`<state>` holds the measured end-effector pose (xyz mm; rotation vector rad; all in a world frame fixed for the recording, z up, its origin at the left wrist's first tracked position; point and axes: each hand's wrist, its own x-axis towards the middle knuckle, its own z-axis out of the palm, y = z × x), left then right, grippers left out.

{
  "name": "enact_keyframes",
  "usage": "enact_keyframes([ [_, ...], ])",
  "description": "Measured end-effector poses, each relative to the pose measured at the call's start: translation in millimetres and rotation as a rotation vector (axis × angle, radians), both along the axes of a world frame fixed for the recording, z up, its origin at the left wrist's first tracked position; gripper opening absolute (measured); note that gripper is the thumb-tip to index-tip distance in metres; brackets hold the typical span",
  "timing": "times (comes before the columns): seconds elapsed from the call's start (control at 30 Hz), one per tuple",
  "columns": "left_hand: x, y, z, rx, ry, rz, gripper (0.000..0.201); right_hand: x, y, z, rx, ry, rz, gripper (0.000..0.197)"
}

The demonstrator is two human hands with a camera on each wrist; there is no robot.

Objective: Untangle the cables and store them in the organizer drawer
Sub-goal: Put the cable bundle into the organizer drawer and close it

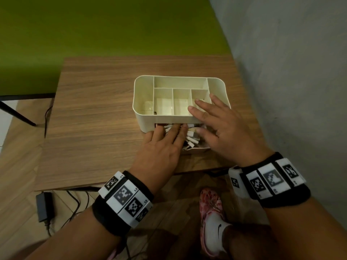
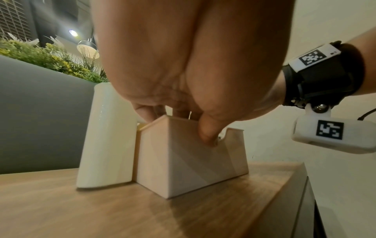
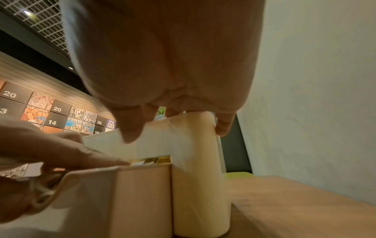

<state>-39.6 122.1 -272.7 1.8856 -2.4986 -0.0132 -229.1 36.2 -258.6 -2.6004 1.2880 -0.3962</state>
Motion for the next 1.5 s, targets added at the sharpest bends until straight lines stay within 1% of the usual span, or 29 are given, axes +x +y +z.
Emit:
enact_keyframes([
  [0.07, 2.2, -0.7, 0.7, 0.013, 0.007, -0.016, 0.062, -1.1, 0.5, 3.5, 0.026, 0.044, 0.006, 0.071],
  [0.1, 3.9, -0.8, 1.2, 0.013, 0.016, -0.025, 0.063, -1.1, 1.1, 5.0, 0.037, 0.056, 0.004, 0.075],
  [0.17, 7.5, -0.7, 0.4, 0.012, 0.059, -0.029, 0.064, -0.2, 1.5, 5.6, 0.058, 0.047, -0.004, 0.077],
  [0.27, 10.0, -0.9, -2.7, -0.004, 0.131, -0.014, 0.057, 1.0, 2.1, 5.4, 0.068, 0.025, -0.006, 0.079],
  [0.33, 10.2, -0.9, -4.0, 0.002, 0.137, -0.011, 0.057, 0.1, 1.8, 4.4, 0.067, 0.032, -0.001, 0.082],
  [0.43, 8.6, 1.8, -5.4, -0.011, 0.114, -0.026, 0.056, 1.5, 2.0, 1.1, 0.048, 0.015, -0.008, 0.077],
  [0.53, 7.2, 4.0, -7.8, -0.03, 0.13, -0.002, 0.053, 5.6, 3.0, -4.7, -0.003, -0.11, -0.036, 0.066],
  [0.6, 6.9, 4.8, -7.7, -0.054, 0.139, 0.023, 0.052, 7.3, 3.3, -9.8, -0.041, -0.161, -0.042, 0.061],
  [0.73, 11.8, 0.8, -8.4, -0.077, 0.15, -0.009, 0.054, 7.2, 3.3, -12.6, -0.058, -0.212, -0.039, 0.059],
  [0.87, 25.1, -7.1, -8.5, -0.201, 0.311, -0.011, 0.039, 6.2, 3.8, -7.6, -0.004, -0.188, -0.032, 0.061],
  [0.93, 27.6, -8.3, -7.5, -0.242, 0.306, -0.01, 0.026, 5.6, 5.5, -5.0, 0.037, -0.173, -0.047, 0.061],
  [1.0, 27.6, -9.4, -6.0, -0.271, 0.24, -0.025, 0.016, 5.3, 6.9, -4.3, 0.042, -0.156, -0.045, 0.06],
  [1.13, 26.5, -12.6, -4.7, -0.241, 0.219, -0.039, 0.028, 5.2, 10.5, -3.5, 0.002, -0.18, -0.04, 0.051],
  [1.33, 18.1, -10.6, -0.6, -0.18, 0.137, 0.012, 0.038, 9.4, 5.9, -1.6, -0.032, -0.201, -0.085, 0.033],
  [1.43, 15.0, -8.3, 2.4, -0.179, 0.134, 0.027, 0.039, 11.1, 5.6, 2.0, -0.005, -0.203, -0.105, 0.034],
  [1.5, 13.1, -5.5, 4.2, -0.175, 0.135, 0.033, 0.043, 12.2, 7.4, 3.7, 0.021, -0.198, -0.123, 0.039],
])
